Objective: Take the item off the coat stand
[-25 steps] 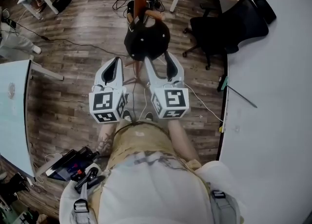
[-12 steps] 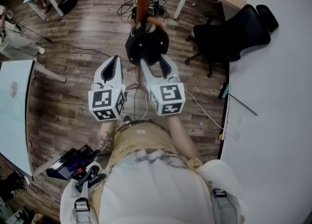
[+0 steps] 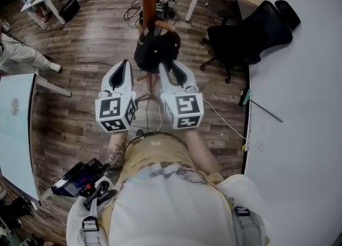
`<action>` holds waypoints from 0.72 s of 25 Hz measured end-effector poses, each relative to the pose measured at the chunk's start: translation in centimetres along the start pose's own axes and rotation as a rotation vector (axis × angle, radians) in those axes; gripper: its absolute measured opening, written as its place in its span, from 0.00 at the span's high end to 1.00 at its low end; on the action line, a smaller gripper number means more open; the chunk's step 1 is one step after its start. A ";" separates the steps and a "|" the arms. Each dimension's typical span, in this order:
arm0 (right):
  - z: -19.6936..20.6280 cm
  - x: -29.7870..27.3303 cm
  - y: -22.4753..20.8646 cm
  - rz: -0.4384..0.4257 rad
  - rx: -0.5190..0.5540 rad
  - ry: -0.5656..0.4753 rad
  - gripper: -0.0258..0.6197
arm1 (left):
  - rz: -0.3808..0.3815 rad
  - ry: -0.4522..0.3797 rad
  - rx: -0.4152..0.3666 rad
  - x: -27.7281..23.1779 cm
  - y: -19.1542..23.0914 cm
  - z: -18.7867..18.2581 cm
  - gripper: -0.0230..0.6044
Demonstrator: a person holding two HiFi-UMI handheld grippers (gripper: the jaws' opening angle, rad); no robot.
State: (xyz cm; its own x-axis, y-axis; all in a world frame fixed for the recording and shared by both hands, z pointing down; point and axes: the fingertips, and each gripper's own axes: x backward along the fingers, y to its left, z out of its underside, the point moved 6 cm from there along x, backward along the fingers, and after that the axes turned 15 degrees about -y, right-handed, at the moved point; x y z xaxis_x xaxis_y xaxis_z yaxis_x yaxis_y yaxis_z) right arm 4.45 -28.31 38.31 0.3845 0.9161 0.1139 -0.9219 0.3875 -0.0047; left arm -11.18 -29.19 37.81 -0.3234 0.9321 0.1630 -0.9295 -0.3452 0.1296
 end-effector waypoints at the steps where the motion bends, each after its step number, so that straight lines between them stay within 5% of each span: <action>1: -0.3 0.0 -0.5 0.013 -0.006 -0.012 0.84 | 0.004 -0.001 0.000 -0.3 -0.1 0.0 0.96; 18: -7.1 4.9 -2.7 0.154 0.053 -0.245 0.85 | 0.074 -0.030 0.012 -1.6 -1.7 -1.0 0.96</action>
State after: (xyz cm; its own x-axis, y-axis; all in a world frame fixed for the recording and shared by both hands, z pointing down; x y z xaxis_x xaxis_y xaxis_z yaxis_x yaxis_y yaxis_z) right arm 9.19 -24.12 31.86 0.2223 0.9090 0.3525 -0.9723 0.2336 0.0108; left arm -9.27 -29.98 36.33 -0.3859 0.9001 0.2020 -0.9009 -0.4149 0.1277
